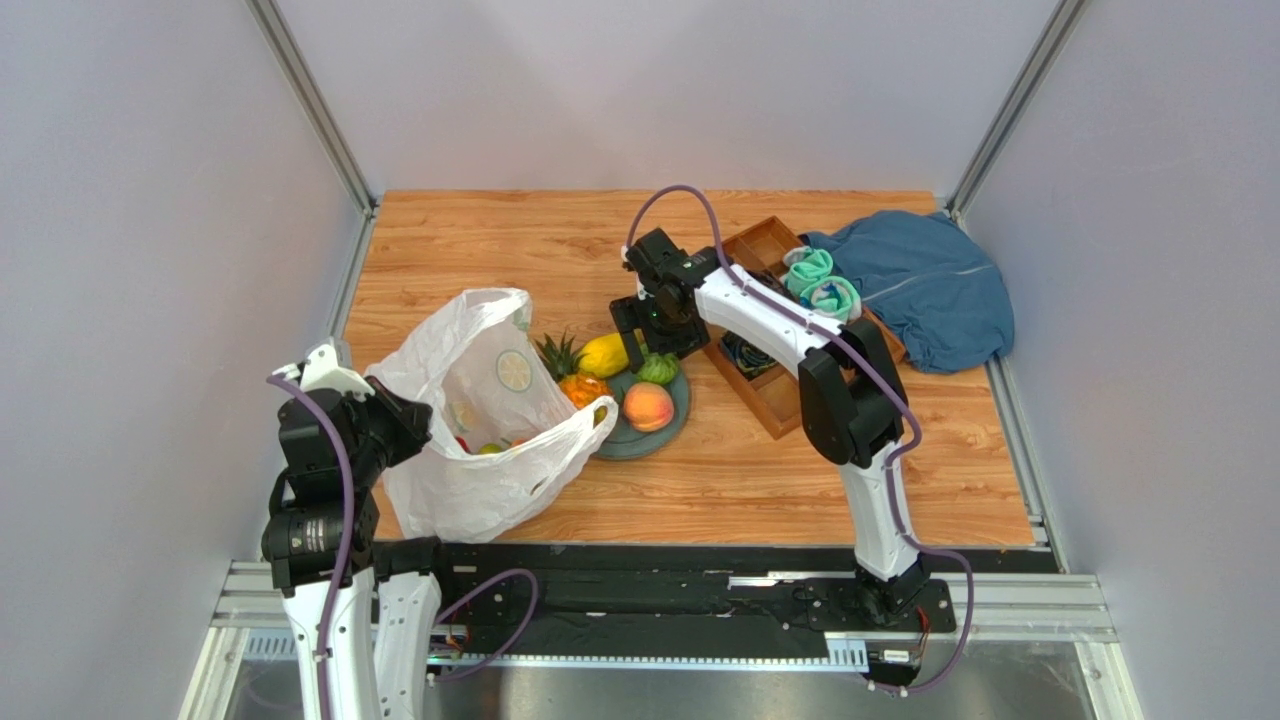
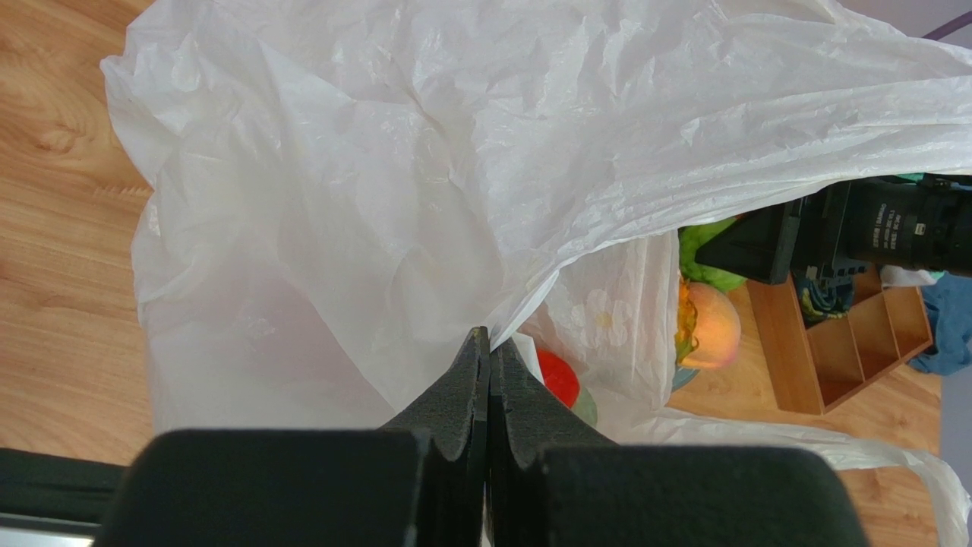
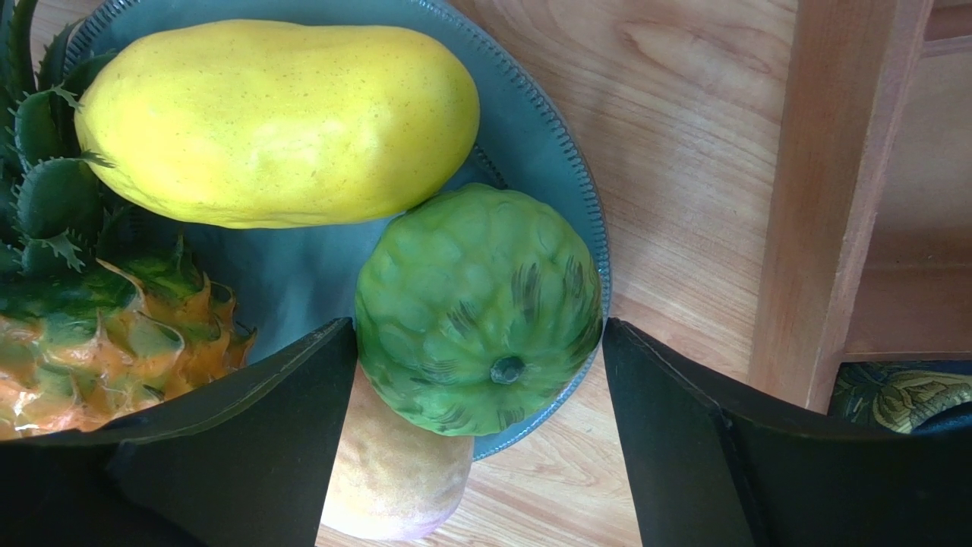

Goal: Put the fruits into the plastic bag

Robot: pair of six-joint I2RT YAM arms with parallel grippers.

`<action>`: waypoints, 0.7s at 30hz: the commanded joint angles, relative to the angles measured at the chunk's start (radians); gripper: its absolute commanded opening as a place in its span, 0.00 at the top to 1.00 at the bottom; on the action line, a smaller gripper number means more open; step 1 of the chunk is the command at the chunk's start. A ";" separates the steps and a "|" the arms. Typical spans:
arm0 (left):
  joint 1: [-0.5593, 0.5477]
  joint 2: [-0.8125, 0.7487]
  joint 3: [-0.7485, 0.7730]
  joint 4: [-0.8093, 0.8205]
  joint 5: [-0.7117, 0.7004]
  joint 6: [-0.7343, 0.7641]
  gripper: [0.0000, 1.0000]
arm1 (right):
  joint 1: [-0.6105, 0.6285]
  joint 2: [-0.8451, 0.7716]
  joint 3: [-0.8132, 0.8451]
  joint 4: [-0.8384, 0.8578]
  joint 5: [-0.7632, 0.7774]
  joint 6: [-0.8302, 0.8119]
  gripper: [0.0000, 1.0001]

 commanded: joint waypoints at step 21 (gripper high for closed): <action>0.000 -0.011 0.023 0.026 0.003 0.015 1.00 | -0.006 -0.056 -0.022 0.010 0.012 -0.060 0.48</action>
